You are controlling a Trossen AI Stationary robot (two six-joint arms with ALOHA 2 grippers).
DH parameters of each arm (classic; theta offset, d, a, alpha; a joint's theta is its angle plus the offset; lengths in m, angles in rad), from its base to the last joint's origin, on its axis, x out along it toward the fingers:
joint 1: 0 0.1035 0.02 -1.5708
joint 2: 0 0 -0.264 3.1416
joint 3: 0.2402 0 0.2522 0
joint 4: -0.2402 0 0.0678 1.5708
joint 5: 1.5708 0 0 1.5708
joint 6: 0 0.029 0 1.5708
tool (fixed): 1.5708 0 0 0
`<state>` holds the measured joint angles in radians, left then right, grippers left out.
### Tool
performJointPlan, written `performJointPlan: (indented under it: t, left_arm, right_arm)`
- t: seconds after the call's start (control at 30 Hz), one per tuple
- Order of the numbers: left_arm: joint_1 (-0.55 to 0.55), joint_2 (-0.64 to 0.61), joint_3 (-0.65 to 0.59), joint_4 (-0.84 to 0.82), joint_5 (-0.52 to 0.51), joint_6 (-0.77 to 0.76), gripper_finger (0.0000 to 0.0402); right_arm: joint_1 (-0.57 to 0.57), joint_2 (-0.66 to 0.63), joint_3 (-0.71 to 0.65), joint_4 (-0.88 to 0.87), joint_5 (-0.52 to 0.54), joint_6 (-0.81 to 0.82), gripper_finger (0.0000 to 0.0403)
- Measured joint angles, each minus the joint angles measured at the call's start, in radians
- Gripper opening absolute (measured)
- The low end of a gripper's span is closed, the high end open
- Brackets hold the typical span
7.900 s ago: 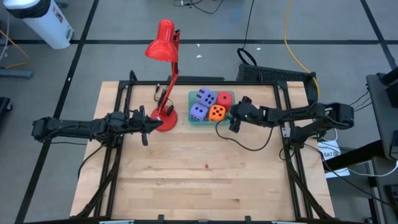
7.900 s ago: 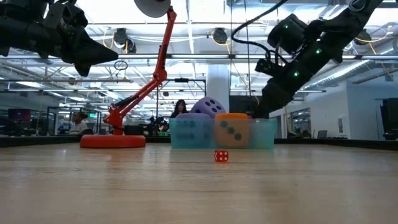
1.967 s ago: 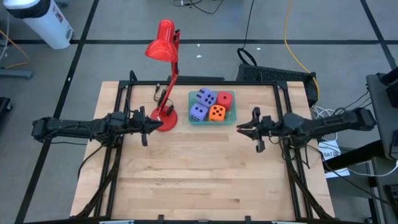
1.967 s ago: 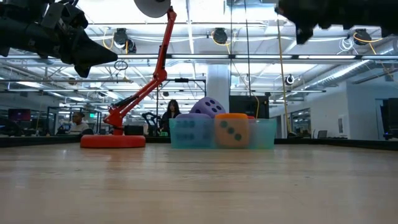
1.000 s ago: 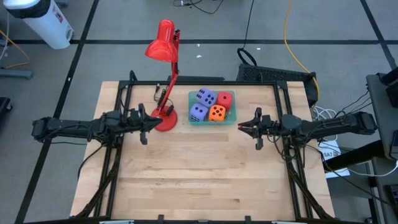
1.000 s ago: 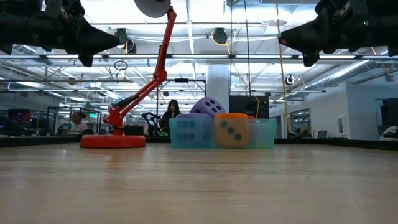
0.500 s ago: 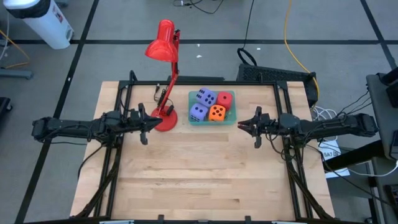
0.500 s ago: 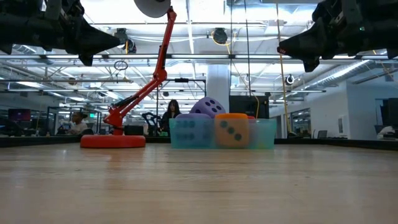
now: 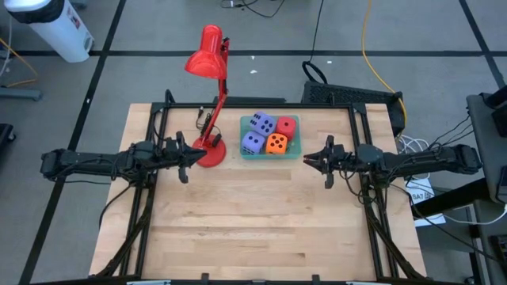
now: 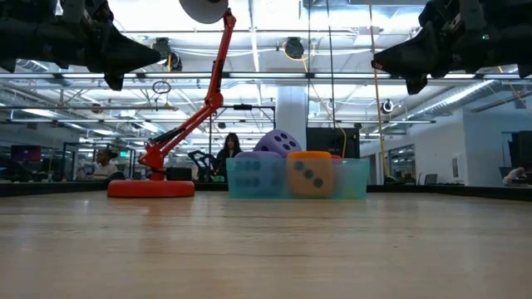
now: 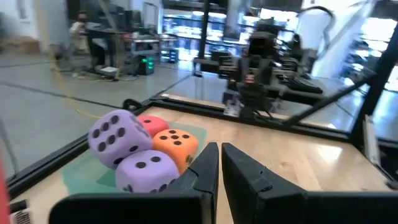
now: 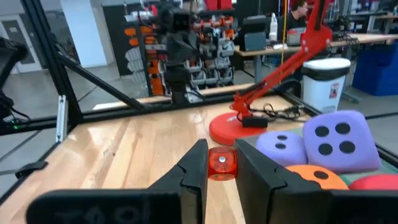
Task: Pick & Place Dice
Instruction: Put the red small die into the green bin
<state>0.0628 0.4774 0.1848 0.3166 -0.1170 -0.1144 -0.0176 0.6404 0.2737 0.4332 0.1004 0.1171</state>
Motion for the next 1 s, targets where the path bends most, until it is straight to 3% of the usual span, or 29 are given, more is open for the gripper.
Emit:
performJointPlan:
  t: [0.13,0.23,0.47,0.6,0.8,1.0]
  left_arm:
    - [0.0,0.0,0.0,-0.016,-0.072,-0.055,0.003]
    - [0.0,0.0,0.0,-0.069,-0.069,-0.066,0.003]
    - [0.0,0.0,0.0,-0.168,-0.067,-0.053,0.003]
    - [-0.027,0.0,0.0,-0.194,-0.066,-0.004,0.003]
    - [-0.055,-0.011,0.0,-0.188,-0.066,0.089,0.003]
    - [-0.054,-0.028,0.0,-0.192,-0.066,0.111,0.0013]
  right_arm:
    - [0.0,-0.035,0.0,-0.007,-0.02,-0.001,0.0052]
    - [-0.001,-0.053,0.0,-0.007,-0.075,-0.004,0.0049]
    - [-0.008,-0.091,0.0,-0.031,-0.075,0.002,0.0047]
    - [-0.006,-0.132,-0.012,-0.009,-0.021,0.006,0.0047]
    - [-0.001,-0.147,-0.146,0.199,0.005,-0.017,0.0046]
    - [-0.04,-0.189,-0.166,0.157,0.029,0.009,0.0046]
